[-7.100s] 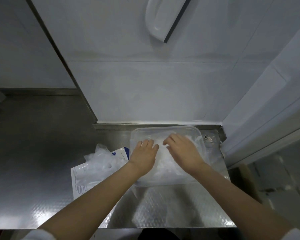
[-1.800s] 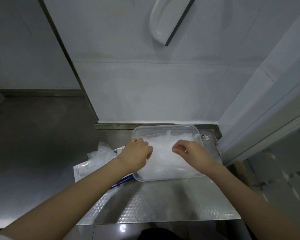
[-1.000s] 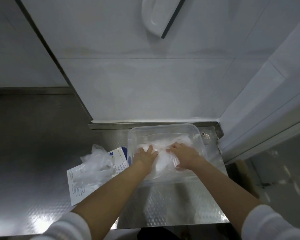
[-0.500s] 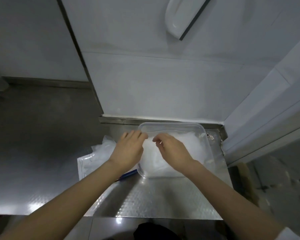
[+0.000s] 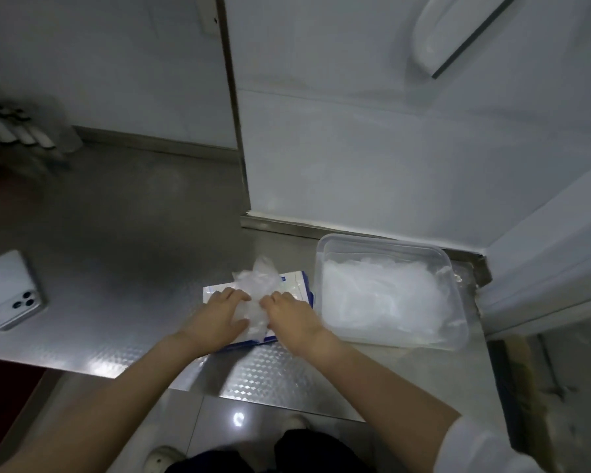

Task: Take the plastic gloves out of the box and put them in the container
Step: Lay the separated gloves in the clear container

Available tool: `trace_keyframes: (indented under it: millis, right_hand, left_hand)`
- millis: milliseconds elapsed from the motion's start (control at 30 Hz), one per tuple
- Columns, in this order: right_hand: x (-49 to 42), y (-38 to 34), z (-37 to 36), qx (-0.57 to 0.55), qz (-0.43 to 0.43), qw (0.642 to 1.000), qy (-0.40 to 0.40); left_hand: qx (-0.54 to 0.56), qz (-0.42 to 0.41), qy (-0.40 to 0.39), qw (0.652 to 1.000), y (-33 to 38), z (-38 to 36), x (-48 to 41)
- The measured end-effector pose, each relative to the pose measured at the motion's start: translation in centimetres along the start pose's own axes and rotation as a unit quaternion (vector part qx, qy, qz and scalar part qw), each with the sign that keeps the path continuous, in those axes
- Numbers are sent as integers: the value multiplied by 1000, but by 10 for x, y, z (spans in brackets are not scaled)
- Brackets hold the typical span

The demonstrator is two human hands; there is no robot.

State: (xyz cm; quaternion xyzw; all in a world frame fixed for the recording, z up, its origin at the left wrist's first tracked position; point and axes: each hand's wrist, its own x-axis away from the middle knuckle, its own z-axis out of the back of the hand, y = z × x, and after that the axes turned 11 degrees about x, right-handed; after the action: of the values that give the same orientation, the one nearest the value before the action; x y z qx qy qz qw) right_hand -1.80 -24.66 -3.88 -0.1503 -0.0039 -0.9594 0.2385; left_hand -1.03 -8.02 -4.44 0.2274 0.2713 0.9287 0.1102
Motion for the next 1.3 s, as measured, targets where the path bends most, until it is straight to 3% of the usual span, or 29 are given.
trace_keyframes:
  millis: [367,767,1000,1100,1300]
  right_hand:
    - [-9,7,21,-45,-33,998,-24]
    - [-1,24,44,-242,-167,938,182]
    - [10,41,95,-326,-186,864,334]
    - [18,53,106,-320,-163,876,322]
    - [40,61,113,-260,-89,932,235]
  left_hand:
    - [9,-23,7,1000,-13,-1,-5]
    - [8,-42,25,999,-25,-6,-12]
    - [-54,-42,-55,996,-21,1,-13]
    - [14,-25,-77,997,-4,25,-13]
    - [245,-88,40,965,72,79,0]
